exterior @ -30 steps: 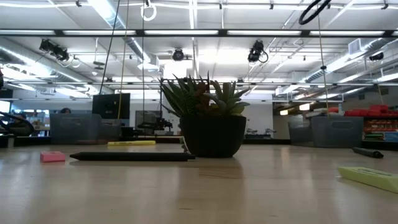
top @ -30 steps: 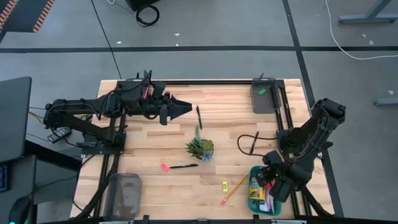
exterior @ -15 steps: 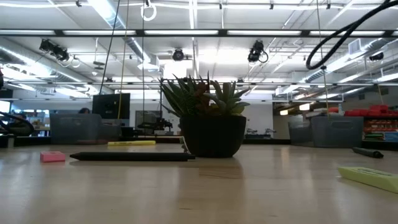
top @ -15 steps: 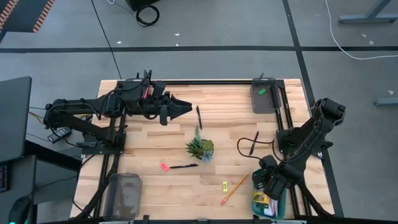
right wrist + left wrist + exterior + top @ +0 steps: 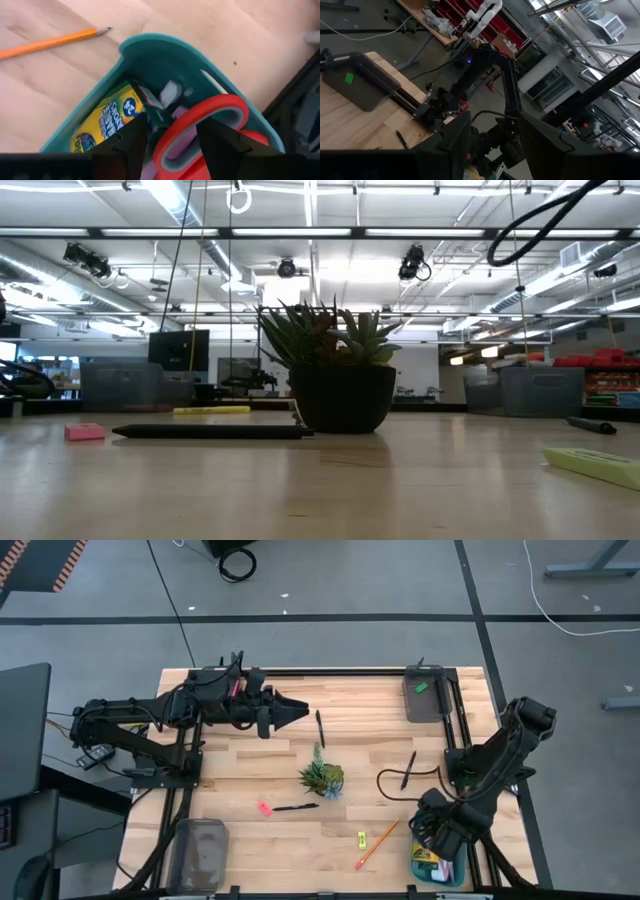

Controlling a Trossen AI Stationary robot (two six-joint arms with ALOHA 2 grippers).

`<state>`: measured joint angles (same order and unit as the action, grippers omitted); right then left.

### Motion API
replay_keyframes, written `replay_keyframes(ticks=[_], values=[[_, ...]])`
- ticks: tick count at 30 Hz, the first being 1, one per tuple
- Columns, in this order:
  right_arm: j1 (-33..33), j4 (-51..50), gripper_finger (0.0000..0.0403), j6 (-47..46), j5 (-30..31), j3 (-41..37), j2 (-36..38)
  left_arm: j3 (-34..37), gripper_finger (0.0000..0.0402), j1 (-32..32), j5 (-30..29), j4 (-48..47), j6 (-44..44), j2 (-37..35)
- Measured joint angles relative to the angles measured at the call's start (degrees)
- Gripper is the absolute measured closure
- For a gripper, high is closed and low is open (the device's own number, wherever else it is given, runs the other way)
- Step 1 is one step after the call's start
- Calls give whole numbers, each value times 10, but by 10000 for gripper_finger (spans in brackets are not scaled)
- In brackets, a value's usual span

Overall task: Sort crayons/erasers/pens/pencils in bins
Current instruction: Put the red scissors into the green bin

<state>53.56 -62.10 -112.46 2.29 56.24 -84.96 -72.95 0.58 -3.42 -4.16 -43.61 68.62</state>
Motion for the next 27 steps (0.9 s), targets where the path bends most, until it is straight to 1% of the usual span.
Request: replay_keyframes(ticks=[3,7,10,12,13,15,18,21,23,27], values=[[0,-3,227,0,6,9,19,0,230,0,-1,0,-4,0],[0,-21,227,-7,43,22,53,0,230,0,-2,0,-4,0],[-2,-20,227,-35,99,40,79,0,230,0,-2,0,-3,0],[-4,-5,227,-37,145,58,87,0,230,0,-2,0,-3,0],[-9,2,227,-30,155,65,87,0,230,0,-2,0,-1,0],[-22,28,227,-1,140,72,78,0,230,0,-2,0,7,0],[-37,79,227,41,82,72,50,0,230,0,-2,0,12,0],[-40,102,227,38,26,72,21,0,230,0,-2,0,13,0],[-40,120,227,8,16,72,7,0,230,0,-2,0,13,0],[-41,148,227,-26,25,72,-18,0,230,0,-2,0,16,0]])
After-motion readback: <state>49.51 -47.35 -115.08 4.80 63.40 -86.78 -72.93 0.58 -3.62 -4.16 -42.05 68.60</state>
